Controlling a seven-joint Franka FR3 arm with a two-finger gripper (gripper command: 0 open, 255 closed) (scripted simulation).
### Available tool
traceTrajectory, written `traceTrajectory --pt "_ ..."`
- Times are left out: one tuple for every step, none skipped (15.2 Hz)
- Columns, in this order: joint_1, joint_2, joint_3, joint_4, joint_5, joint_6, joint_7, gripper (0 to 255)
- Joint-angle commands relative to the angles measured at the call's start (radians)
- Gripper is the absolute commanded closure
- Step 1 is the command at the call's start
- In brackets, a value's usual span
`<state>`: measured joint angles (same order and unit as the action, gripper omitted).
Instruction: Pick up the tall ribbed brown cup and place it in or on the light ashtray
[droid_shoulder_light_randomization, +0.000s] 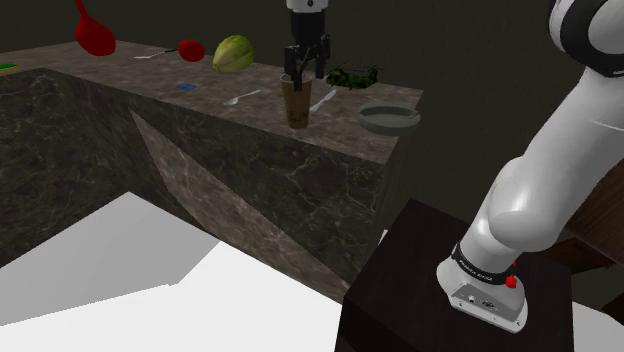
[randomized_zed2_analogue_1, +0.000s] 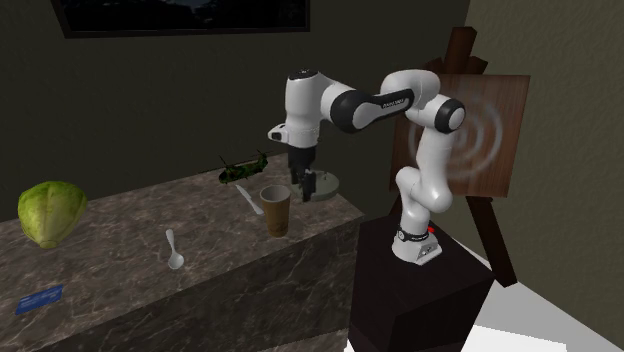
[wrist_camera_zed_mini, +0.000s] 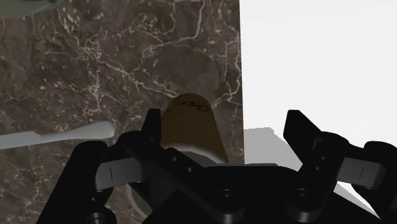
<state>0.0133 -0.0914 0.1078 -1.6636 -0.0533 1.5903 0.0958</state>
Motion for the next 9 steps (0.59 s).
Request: traceTrajectory --pt "0.007 0.114 0.013 0.149 -0.025 -0.052 0.029 0" --pt "0.012 0.169 0.017 0.223 -0.037 -0.08 0.04 0" --pt "0.019 0.227 0.021 0.302 -0.051 -0.11 0.051 0" --pt "0.026 0.289 0.024 0.39 -0.065 -0.145 0.061 0" --pt "0.029 0.298 0.023 0.404 -0.067 -0.151 0.063 0" --pt "0.028 0.291 0.022 0.38 -0.066 -0.134 0.063 0" --pt "0.026 0.284 0.021 0.356 -0.064 -0.117 0.063 0" --pt "0.025 0.278 0.021 0.334 -0.063 -0.101 0.063 0" --pt "0.023 0.272 0.02 0.312 -0.063 -0.085 0.063 0"
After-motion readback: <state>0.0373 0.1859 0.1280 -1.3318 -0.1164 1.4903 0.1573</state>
